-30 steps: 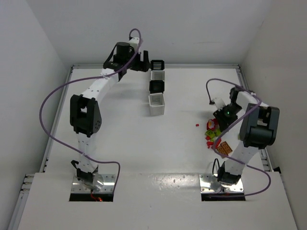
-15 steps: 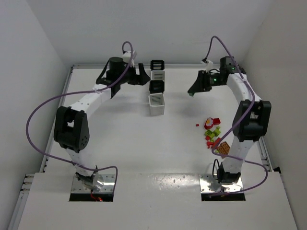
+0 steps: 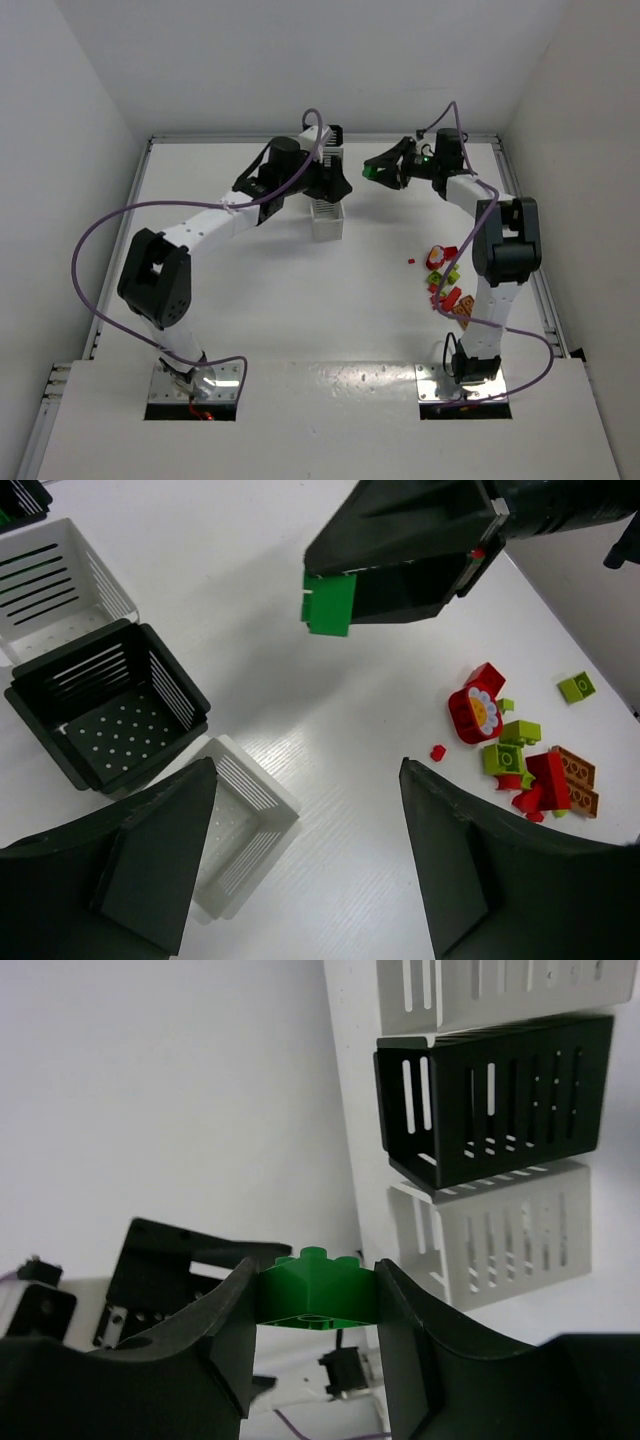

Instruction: Sort the legos into containers by color

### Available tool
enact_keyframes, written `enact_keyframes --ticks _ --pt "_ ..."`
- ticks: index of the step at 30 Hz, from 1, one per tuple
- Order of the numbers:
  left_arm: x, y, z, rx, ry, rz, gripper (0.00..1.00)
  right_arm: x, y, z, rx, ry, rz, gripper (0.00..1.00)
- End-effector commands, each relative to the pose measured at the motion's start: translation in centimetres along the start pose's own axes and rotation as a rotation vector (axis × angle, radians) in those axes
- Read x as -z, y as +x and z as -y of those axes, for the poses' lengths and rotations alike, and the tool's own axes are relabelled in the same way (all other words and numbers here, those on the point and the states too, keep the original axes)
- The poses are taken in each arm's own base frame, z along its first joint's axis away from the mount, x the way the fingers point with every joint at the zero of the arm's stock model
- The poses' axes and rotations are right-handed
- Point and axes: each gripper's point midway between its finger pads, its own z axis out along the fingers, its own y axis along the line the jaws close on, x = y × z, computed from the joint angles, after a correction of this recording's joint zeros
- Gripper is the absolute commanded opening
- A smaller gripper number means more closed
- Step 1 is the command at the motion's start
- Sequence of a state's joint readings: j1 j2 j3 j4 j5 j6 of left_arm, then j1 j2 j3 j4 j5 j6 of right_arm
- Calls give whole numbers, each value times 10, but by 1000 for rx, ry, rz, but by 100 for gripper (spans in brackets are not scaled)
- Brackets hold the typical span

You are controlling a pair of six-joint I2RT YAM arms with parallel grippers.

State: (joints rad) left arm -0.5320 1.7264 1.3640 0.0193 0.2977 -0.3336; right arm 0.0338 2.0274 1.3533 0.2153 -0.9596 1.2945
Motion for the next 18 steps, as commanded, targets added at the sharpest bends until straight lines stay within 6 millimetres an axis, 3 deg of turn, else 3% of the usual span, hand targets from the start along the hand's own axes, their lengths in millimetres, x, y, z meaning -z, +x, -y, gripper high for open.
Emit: enact_keyframes --ticks 1,10,11,13,18 --pt "-7 -27 11 26 1 84 79 -1 -1 -50 -67 -30 53 0" --pt "-30 -40 26 109 74 103 75 2 27 -46 -150 -23 8 0" --pt "-34 -34 26 112 82 88 74 4 29 -49 -137 -31 11 0" --pt "-35 -44 35 125 126 106 74 4 30 -51 -139 -39 2 0" --pt "-45 -40 32 147 126 100 74 5 31 -54 -121 -54 -5 0"
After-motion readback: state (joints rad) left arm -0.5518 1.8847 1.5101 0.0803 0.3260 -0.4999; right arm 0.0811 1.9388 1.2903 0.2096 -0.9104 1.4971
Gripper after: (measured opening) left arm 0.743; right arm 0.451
